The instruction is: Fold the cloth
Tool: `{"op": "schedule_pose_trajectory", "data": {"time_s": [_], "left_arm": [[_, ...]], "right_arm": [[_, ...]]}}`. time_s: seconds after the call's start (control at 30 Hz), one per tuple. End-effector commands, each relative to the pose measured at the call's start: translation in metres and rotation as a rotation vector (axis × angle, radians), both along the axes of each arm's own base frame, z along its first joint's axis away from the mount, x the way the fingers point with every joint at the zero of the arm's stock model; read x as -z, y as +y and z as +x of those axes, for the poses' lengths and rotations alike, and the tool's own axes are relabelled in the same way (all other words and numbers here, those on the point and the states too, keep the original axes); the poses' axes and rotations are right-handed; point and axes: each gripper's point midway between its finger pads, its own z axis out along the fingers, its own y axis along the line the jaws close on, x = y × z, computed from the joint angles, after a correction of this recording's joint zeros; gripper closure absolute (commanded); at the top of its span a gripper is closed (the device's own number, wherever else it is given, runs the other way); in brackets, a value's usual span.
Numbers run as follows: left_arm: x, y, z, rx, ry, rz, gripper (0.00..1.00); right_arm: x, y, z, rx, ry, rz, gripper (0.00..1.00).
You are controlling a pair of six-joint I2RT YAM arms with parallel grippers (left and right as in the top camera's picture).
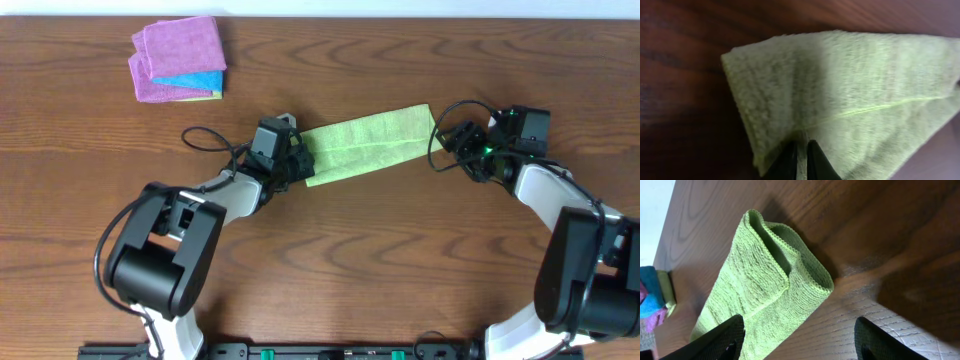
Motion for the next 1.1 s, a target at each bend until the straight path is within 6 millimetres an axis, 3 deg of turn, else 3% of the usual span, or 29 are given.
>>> {"op": "schedule_pose_trajectory", "data": {"time_s": [0.0,0.23,0.43,0.73,0.9,1.07], "left_arm": [[0.004,-0.003,0.009,-0.036,0.014,-0.015,0.91],[0.02,-0.004,0.004,-0.055,0.071,-0.029,0.91],[0.019,-0.004,0.004,-0.055,0.071,-0.03,0.91],[0.019,-0.004,0.004,-0.052,0.072,-0.035,0.91],[0.019,-0.004,0.004,-0.051,0.072,-0.035,0.91],[0.018,-0.005,0.003,-0.045,0.075,-0.042,0.92]], "right_arm": [[-0.002,0.0,0.003,-0.001,-0.004,0.011,0.29],[0.007,0.004,-0.002,-0.02,0.022,-0.012,0.29],[0.038,0.013,-0.007,-0.038,0.09,0.001,0.31],[0.063,0.028,0.009,-0.035,0.066,0.024,0.37],[0.078,0.04,0.016,-0.056,0.043,0.026,0.44],[0.088,0.048,0.028,-0.069,-0.012,-0.006,0.59]]}}
